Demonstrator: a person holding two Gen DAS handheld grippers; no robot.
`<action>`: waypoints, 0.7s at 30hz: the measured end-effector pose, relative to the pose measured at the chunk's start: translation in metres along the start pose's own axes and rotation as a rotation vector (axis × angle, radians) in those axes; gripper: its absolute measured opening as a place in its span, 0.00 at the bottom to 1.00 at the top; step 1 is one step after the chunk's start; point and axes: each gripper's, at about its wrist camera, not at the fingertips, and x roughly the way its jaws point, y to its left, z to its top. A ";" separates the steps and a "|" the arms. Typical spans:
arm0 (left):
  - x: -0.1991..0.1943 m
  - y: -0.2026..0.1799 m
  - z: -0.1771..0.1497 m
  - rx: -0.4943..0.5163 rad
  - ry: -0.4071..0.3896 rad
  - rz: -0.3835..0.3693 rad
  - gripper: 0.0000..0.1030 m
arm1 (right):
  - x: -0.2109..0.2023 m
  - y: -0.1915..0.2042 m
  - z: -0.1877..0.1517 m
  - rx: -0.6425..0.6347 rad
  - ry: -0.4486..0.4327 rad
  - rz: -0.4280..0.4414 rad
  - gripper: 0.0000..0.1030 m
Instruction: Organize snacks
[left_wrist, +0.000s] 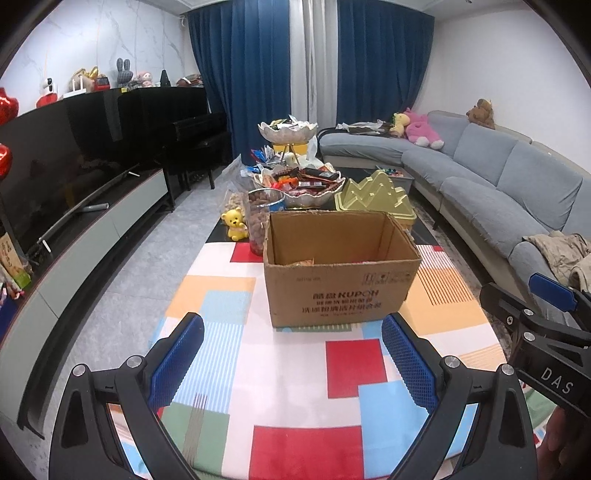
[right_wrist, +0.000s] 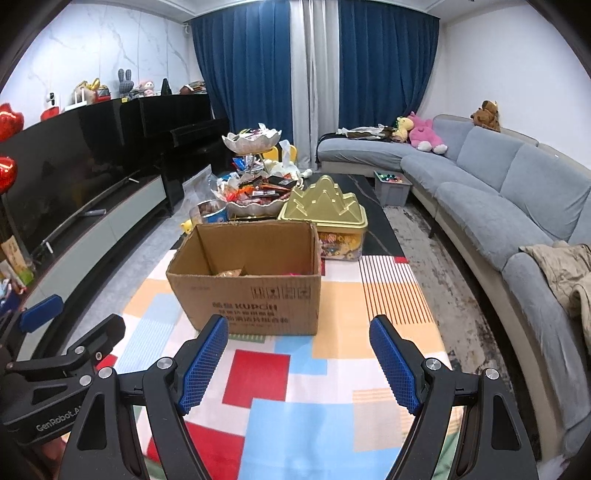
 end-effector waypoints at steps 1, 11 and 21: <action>-0.003 0.000 -0.002 0.000 0.000 -0.002 0.95 | -0.003 0.000 -0.002 -0.007 -0.001 -0.002 0.77; -0.032 0.002 -0.024 -0.008 0.022 -0.001 0.95 | -0.037 0.004 -0.026 -0.004 -0.004 0.002 0.77; -0.053 0.006 -0.050 -0.026 0.059 -0.011 0.95 | -0.064 0.005 -0.047 0.009 0.019 -0.004 0.77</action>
